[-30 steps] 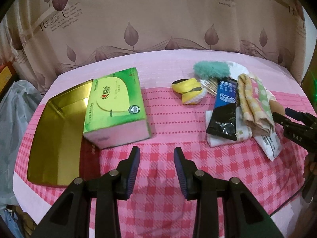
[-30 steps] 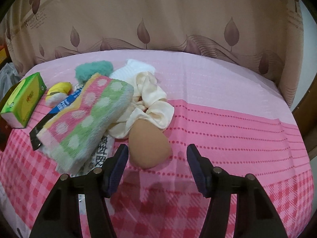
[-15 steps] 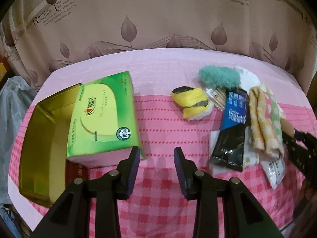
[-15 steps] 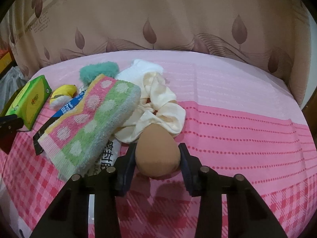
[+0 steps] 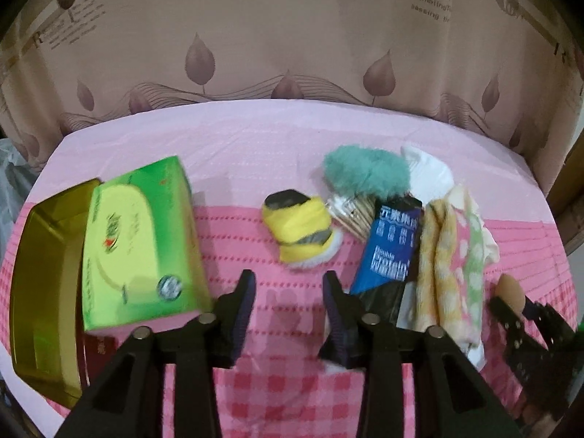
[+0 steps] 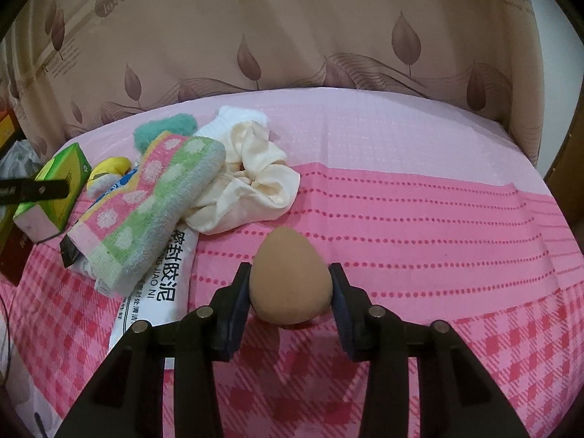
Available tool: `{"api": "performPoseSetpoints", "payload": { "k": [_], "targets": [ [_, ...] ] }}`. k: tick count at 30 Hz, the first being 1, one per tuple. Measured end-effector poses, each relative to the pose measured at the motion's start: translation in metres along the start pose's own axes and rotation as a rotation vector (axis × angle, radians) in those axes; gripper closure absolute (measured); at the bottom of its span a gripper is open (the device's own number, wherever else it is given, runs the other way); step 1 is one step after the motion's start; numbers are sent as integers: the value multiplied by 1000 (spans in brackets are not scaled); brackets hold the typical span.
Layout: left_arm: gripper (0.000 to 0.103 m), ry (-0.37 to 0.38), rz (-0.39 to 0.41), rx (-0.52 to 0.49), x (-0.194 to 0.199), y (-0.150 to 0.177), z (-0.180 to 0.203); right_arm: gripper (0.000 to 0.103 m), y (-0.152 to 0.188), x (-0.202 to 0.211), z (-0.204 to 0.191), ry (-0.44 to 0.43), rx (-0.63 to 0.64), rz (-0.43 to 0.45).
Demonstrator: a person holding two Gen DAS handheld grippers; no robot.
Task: Organize soft objects
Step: 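Grasp the tan egg sponge with the right tool while the left tool approaches the yellow sponge, then grasp the yellow-and-black sponge with the left tool and lift it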
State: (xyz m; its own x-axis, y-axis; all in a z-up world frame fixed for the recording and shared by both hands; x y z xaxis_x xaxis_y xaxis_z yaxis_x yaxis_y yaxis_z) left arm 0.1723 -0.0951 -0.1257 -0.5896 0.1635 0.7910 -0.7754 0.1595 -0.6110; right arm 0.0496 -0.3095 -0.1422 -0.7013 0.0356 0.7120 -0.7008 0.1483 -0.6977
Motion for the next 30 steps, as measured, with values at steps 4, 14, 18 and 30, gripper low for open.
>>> {"api": "performPoseSetpoints", "payload": {
  "k": [4,14,18,30],
  "targets": [
    [59,15,-17,29,-14,-12,8,65,0,0,-1,-11,-15,-1],
    [59,17,-110,139,-57,-27,6,65,2,-4,-1,-30,-21,-8],
    [58,11,-123,149,-68,-29,2,65,3,-4,-1,-33,-25,-9],
    [52,10,-137,140,-94,-25,0,64,3,-5,-1,-38,-30,-11]
  ]
}}
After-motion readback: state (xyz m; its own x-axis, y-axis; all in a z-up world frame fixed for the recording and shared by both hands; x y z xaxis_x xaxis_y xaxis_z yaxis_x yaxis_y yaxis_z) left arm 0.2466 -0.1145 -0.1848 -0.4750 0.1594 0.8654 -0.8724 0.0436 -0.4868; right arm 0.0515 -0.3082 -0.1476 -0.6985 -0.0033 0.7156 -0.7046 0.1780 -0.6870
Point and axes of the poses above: each gripper's, at about its wrist camera, not at the fingertips, and x roughly against the way its jaws point, z to its right, y to its underside, the point moved 9 cm from there along -x, roughly the way its jaws point, and after that the axes turned 8 degrees about z, right-handed, at the moved point
